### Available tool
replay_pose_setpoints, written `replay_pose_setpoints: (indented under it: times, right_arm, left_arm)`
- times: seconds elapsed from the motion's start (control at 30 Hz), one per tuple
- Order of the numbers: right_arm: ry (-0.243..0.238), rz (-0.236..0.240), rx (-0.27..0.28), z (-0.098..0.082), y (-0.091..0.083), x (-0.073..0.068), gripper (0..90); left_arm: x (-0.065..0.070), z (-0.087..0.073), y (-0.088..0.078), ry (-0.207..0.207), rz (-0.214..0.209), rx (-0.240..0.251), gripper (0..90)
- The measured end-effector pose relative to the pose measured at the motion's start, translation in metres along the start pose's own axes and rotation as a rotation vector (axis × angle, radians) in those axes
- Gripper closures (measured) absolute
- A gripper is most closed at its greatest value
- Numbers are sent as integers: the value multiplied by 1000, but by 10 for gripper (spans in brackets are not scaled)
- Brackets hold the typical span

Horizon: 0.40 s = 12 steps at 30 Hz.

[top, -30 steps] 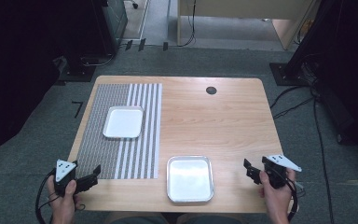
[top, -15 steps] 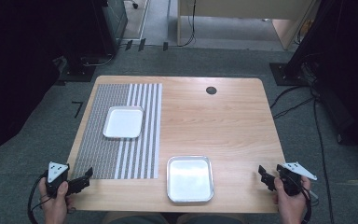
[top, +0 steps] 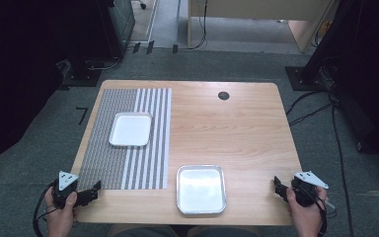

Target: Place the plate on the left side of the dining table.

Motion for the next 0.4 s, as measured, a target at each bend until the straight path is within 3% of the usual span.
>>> replay_pose_setpoints:
  times: [0.4]
  right_arm:
    - [-14, 14, -8, -1, 1, -2, 176]
  left_arm:
    - [0, 0, 0, -4, -2, -8, 78]
Point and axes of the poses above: each handheld gripper's, and its own axes: y roughly forward along the jaws, z roughly out of its top, x roughly to its right, the point moved 8 cm from there along y, roughly forward along the jaws, and after that the axes turned 14 degrees about -z, right-handed, at the moved point
